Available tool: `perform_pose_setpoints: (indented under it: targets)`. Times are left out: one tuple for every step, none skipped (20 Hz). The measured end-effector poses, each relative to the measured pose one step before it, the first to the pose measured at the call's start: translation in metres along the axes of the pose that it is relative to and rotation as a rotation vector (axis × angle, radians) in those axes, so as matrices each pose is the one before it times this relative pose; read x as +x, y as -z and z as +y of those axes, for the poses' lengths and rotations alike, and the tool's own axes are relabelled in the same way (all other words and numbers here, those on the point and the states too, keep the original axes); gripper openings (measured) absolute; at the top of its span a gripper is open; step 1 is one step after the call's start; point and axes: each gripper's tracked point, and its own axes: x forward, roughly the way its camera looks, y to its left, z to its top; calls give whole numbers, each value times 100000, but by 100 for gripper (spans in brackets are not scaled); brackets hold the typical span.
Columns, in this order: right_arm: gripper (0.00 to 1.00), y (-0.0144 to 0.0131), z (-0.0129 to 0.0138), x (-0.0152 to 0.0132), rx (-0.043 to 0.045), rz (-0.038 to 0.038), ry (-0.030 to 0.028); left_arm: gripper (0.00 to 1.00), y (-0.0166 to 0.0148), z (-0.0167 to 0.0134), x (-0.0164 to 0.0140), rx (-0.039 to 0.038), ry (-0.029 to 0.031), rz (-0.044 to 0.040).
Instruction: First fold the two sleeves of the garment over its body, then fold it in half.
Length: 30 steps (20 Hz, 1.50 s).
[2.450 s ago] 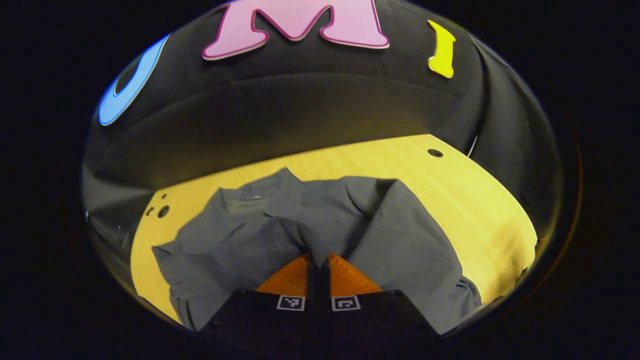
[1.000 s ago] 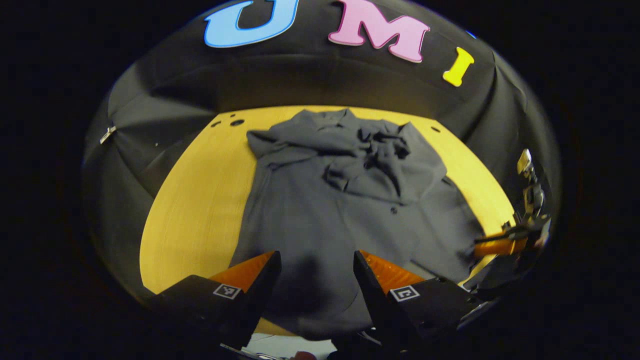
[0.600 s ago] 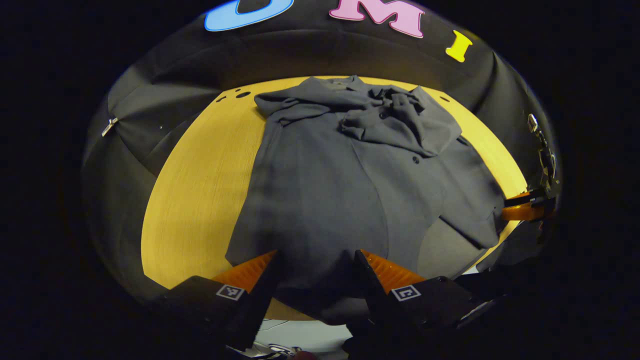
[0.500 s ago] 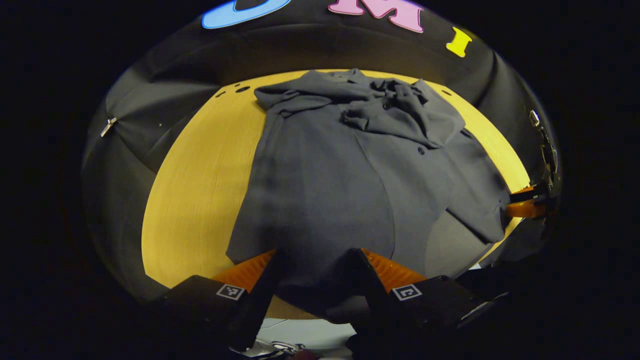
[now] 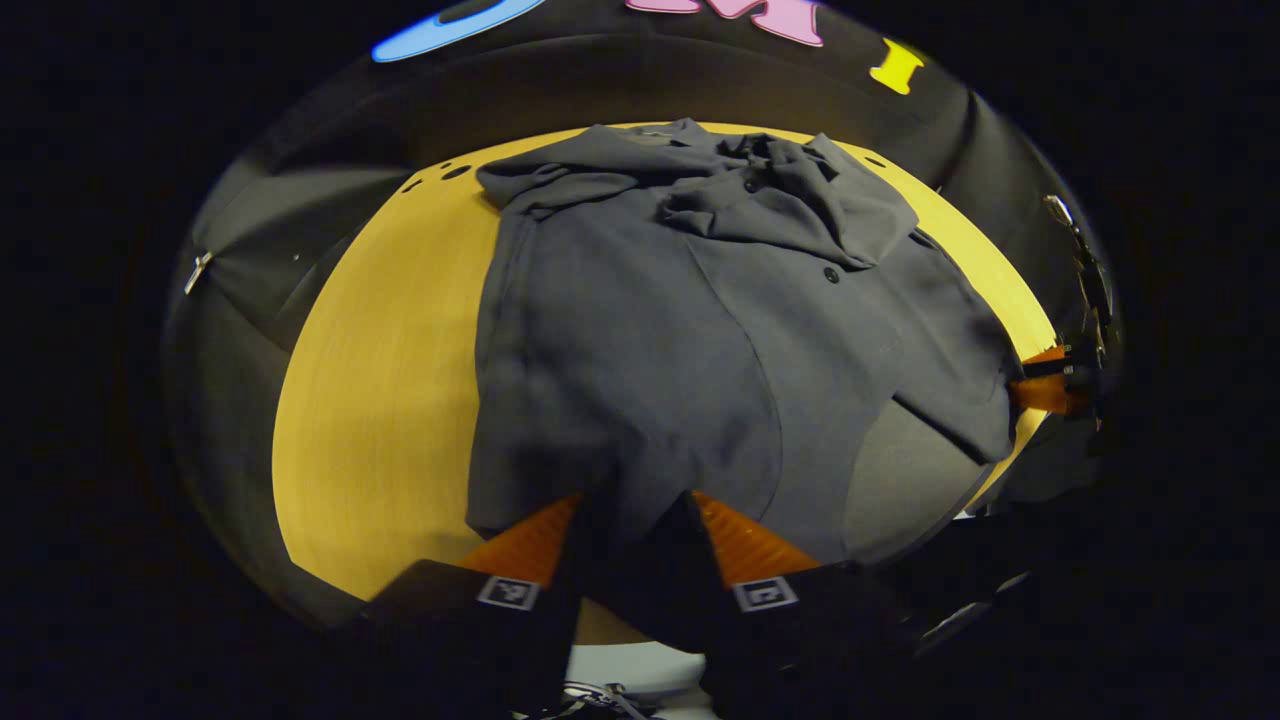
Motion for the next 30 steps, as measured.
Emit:
perform_pose_setpoints:
  targets:
    - [27,-558,226,8,900,-3095,-52,42,-386,-344,56,1773,154,-1024]
    - [11,-266,144,168,90,-2082,-554,27,-322,-145,117,743,519,-938]
    - [8,-3,245,78,-154,-1014,-1665,21,-312,-81,94,-1645,787,-1042]
    - [8,-215,73,238,2225,-183,-1427,12,-145,114,-124,-3336,961,-354]
    - [6,-65,-89,-20,3604,-216,-2312,8,-110,-11,9,-2366,1326,365]
    - [5,-124,93,-47,4499,19,-2404,6,-155,-6,55,-913,1145,568]
    - [5,-190,-118,-146,4379,-285,-2329,6,-79,-4,-130,-866,749,823]
    - [5,-151,30,-201,3459,-1072,-1555,6,-285,20,-292,-1084,825,15]
    - [5,-373,117,-274,2730,-1925,-1601,5,-416,-84,-432,-1512,743,-800]
    - [5,-447,143,-526,1599,-2145,-947,5,-681,-165,-618,-1943,774,-1514]
    - [5,-472,207,-601,1216,-2153,-1714,5,-544,-151,-574,-1679,855,-1479]
    - [5,-622,361,-515,1459,-2305,-1238,5,-781,-218,-653,-2028,990,-1691]
    - [5,-895,320,-441,1555,-2548,-1139,5,-815,-311,-691,-2306,1505,-1885]
    - [5,-994,327,-509,1745,-2691,-1156,5,-1076,-333,-732,-2199,1428,-2168]
    - [5,-1124,425,-307,1863,-2866,-1272,5,-963,-340,-661,-1379,1765,-1877]
    - [5,-1361,396,-417,1967,-3055,-1158,6,-1021,-390,-307,-1052,1693,-1815]
    - [5,-1257,170,-458,2044,-2928,-899,6,-978,-340,-598,-514,980,-1418]
    - [5,-1249,369,-178,2001,-2798,-1012,5,-1194,-214,-202,-237,943,-1967]
    - [5,-1443,235,-160,2029,-3261,-962,5,-1097,-343,-330,13,950,-2022]
    - [5,-1328,353,-25,1188,-2386,-831,5,-1118,-330,-211,73,447,-2062]
    - [5,-986,221,6,529,-2502,-701,5,-1231,-330,-195,-12,540,-2294]
    - [5,-1002,289,10,317,-2055,-839,5,-1348,-248,29,72,310,-2275]
    - [5,-1082,375,243,99,-2154,-862,5,-1145,-201,11,147,280,-2288]
    - [5,-759,327,680,-134,-1517,-350,5,-1171,-187,243,-155,345,-1613]
    - [5,-833,148,480,34,-1345,-449,6,-1091,-167,216,-352,339,-2023]
    - [5,-913,105,589,375,-1775,-498,6,-799,-121,207,-227,175,-1840]
    - [5,-897,203,705,723,-1617,-656,6,-975,-44,347,-54,84,-1572]
    - [5,-978,109,746,815,-1663,-612,6,-1019,56,501,206,-14,-1645]
    - [5,-891,65,834,55,-1805,-296,5,-869,-27,343,-82,-261,-1525]
    - [5,-710,0,859,-760,-1290,-88,5,-990,-64,644,-445,327,-1587]
